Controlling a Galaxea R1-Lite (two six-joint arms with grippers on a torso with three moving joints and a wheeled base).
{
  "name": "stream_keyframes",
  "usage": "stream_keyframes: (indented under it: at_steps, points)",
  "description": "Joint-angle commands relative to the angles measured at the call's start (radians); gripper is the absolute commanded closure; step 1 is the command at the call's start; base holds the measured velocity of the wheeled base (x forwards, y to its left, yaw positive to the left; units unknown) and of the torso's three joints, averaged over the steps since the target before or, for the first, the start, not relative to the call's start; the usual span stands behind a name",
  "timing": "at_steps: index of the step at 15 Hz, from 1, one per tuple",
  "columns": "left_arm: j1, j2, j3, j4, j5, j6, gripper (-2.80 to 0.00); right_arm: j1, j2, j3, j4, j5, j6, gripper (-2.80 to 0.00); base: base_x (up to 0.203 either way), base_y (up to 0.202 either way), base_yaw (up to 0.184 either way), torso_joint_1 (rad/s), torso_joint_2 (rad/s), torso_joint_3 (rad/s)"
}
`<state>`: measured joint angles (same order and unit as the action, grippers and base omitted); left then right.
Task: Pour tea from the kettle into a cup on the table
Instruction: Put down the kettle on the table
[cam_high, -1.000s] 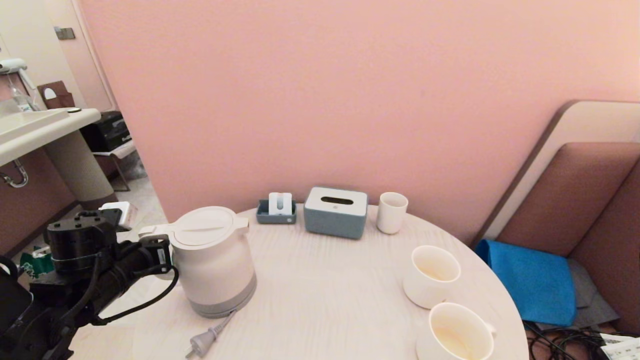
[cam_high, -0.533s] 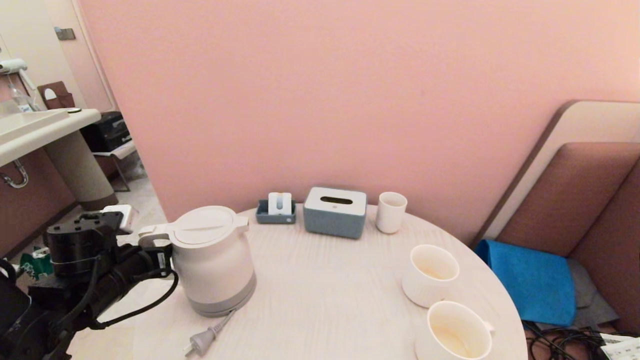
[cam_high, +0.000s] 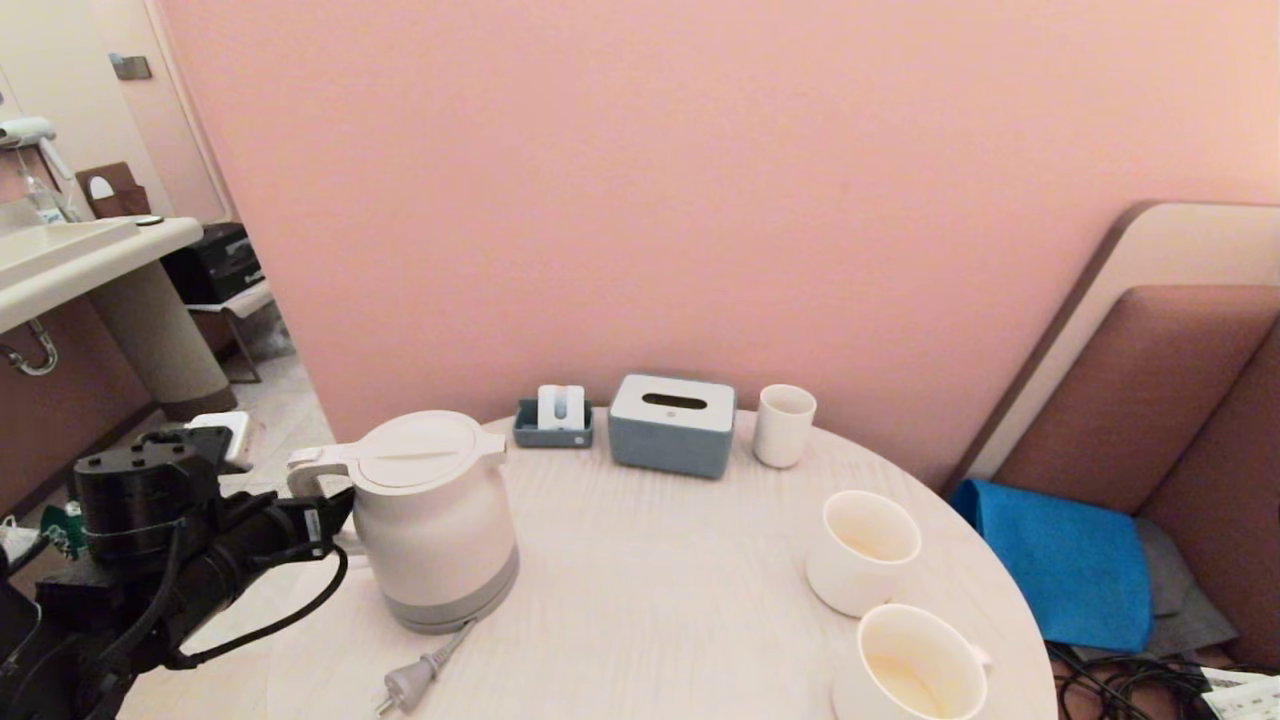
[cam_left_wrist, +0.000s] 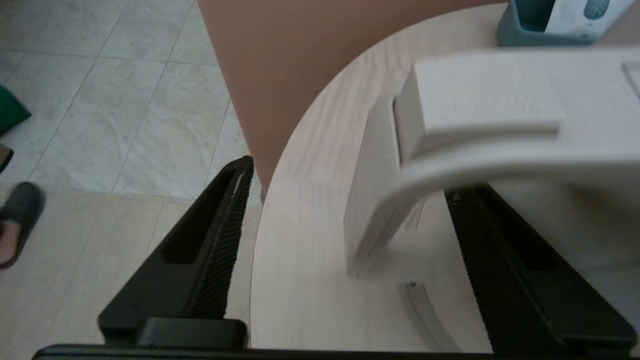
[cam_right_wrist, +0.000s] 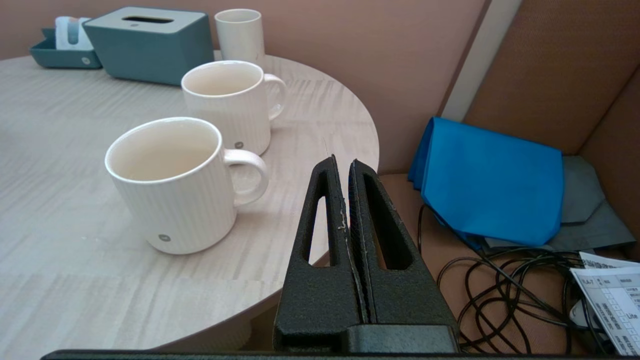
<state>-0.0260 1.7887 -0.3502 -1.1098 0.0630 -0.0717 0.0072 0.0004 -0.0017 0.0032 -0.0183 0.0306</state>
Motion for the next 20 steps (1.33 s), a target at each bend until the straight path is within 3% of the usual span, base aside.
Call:
stream_keyframes:
  at_steps: [1, 13, 20]
  points:
    - [0.0, -0.005, 0.023, -0.005, -0.001, 0.001, -2.8, 0.0, 0.0, 0.0, 0.0, 0.0, 0.0, 0.0, 0.0, 0.0, 0.0, 0.0, 0.0, 0.0]
    - [0.003, -0.115, 0.133, -0.004, -0.04, -0.005, -2.8, 0.0, 0.0, 0.0, 0.0, -0.001, 0.0, 0.0, 0.0, 0.0, 0.0, 0.0, 0.0, 0.0]
    - [0.006, -0.312, 0.251, 0.006, -0.072, -0.008, -2.8, 0.0, 0.0, 0.0, 0.0, -0.001, 0.0, 0.0, 0.0, 0.0, 0.0, 0.0, 0.0, 0.0]
